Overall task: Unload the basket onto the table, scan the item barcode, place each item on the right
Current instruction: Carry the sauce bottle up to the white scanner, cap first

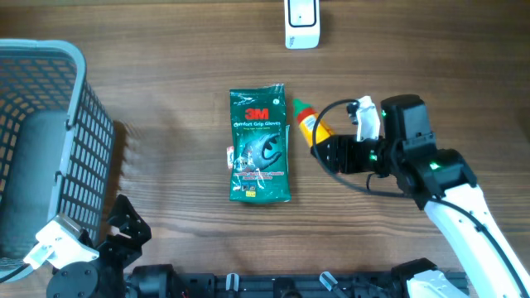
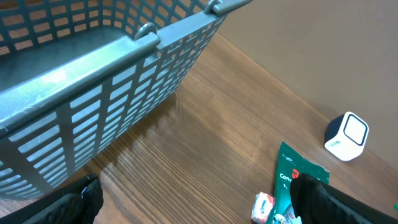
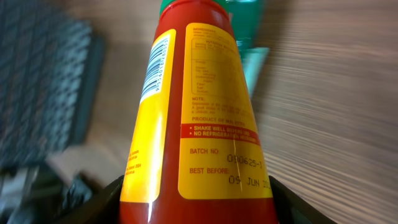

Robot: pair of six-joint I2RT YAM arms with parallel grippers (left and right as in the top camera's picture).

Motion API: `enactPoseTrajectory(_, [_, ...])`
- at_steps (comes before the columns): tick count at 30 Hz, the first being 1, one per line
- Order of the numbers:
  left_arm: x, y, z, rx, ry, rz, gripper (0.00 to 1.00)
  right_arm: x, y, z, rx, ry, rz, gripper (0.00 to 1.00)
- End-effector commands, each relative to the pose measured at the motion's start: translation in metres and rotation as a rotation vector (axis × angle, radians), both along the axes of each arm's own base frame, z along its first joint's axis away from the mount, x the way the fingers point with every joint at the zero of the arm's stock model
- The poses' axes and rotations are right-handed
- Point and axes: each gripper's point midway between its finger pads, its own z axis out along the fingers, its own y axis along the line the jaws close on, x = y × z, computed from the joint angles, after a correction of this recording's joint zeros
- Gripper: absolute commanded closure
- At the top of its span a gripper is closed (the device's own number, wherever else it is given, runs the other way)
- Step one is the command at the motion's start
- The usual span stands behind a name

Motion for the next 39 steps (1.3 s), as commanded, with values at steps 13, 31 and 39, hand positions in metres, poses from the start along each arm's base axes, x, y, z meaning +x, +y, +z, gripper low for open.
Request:
enactPoseTrajectory(13, [-0.001, 0.002, 0.001, 0.01, -0.006, 0.008, 0.0, -0.037, 0.056, 0.069, 0.33, -0.462, 0.634, 0.4])
enactPoseTrajectory(31, [-0.001, 0.002, 0.001, 0.01, -0.006, 0.008, 0.0, -0.057, 0.057, 0.071, 0.404, -0.399, 0.68, 0.32])
enactPoseTrajectory(39, [-0.001, 0.002, 0.001, 0.01, -0.006, 0.008, 0.0, -0.055, 0.057, 0.07, 0.396, -0.401, 0.677, 0.35])
